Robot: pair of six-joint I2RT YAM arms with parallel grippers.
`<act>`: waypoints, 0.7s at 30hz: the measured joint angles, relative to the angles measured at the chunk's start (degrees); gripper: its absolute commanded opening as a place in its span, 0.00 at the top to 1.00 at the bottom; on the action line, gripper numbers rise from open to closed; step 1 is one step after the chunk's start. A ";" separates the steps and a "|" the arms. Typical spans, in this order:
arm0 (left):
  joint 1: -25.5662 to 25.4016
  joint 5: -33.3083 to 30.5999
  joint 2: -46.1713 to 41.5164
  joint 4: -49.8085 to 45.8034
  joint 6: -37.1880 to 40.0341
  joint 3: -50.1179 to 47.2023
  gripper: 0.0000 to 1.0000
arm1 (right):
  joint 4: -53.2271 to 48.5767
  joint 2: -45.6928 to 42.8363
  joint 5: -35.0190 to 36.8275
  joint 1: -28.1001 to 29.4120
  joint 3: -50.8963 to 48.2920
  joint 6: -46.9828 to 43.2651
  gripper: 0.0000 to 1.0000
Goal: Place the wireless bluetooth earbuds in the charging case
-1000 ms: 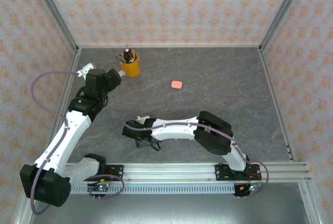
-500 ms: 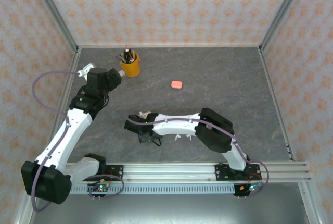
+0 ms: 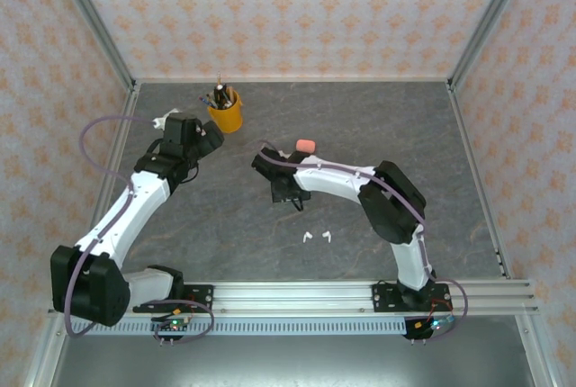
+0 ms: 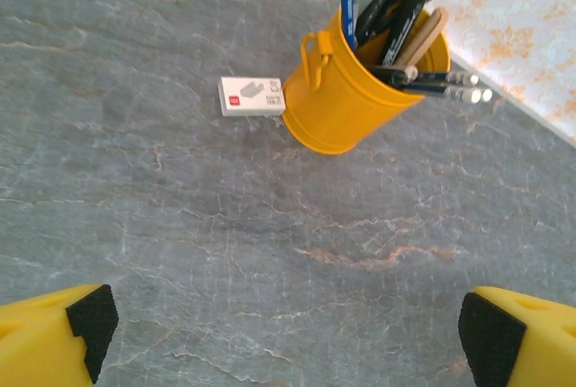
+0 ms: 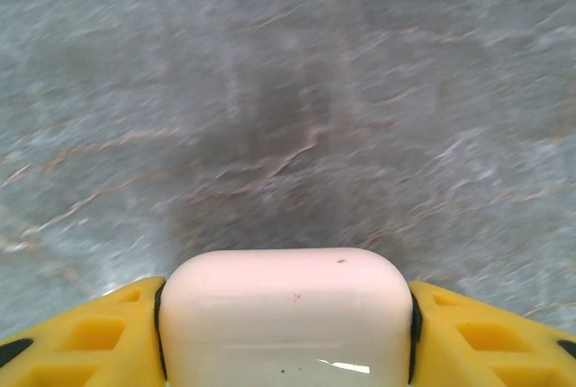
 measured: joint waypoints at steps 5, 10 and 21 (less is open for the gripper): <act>-0.02 2.12 2.69 0.46 0.04 0.00 0.00 | -1.29 0.02 0.13 -3.34 0.07 -1.51 0.43; -0.92 3.85 4.63 2.23 0.07 0.07 0.00 | -2.38 0.85 0.09 -4.28 0.92 -2.23 0.42; -5.97 6.10 10.27 4.17 0.48 1.53 0.00 | -2.58 2.54 -1.66 -5.38 1.01 -1.62 0.33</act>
